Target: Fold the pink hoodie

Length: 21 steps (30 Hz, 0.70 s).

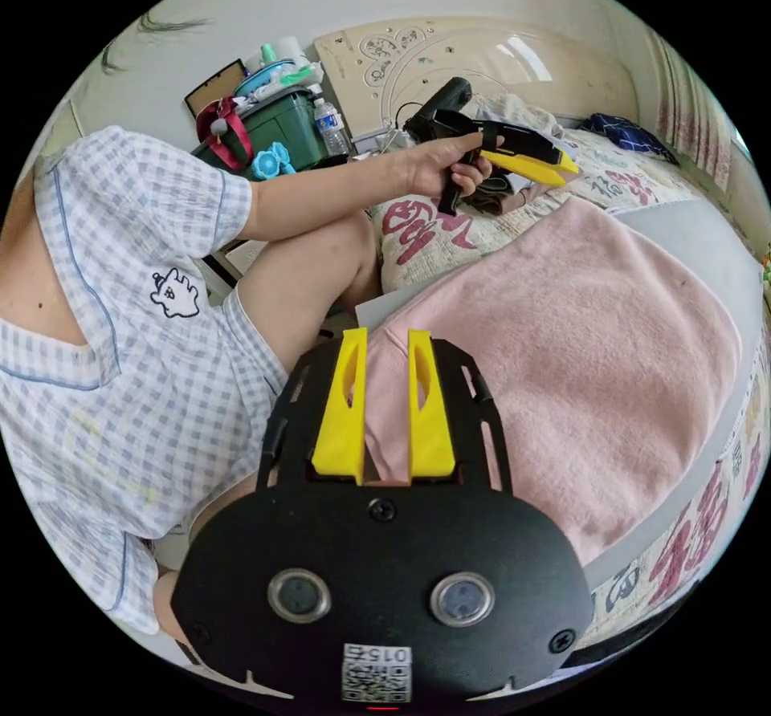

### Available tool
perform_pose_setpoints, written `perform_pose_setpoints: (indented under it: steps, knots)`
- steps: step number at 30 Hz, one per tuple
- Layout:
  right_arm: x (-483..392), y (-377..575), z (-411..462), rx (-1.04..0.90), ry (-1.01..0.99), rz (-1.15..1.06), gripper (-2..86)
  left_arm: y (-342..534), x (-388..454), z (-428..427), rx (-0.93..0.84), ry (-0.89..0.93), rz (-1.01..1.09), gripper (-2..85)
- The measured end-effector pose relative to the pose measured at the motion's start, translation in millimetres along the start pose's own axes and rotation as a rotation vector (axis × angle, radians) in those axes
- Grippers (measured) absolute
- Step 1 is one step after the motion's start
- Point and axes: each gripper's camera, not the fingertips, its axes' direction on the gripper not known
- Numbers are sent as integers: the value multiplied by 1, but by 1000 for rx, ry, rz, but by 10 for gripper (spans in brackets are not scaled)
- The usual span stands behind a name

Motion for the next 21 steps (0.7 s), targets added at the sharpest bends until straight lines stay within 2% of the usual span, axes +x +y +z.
perform_pose_setpoints:
  steps: [4,6,9,13,18,21]
  knots:
    - [-8,-7,93,-182,-22,-80,133,2,7,50,-106,-10,38,111]
    - [-18,-4,153,-299,94,-133,127,8,14,73,-150,-34,66,81]
    - [-23,6,191,-330,202,-190,99,16,24,81,-139,-88,100,46]
    - [-1,17,215,-306,177,-153,58,22,38,72,-103,-112,152,25]
    - [6,29,212,-103,30,-230,53,36,53,49,-37,-151,170,16]
    - [30,29,251,-155,-2,-202,54,42,46,62,-80,-192,154,16]
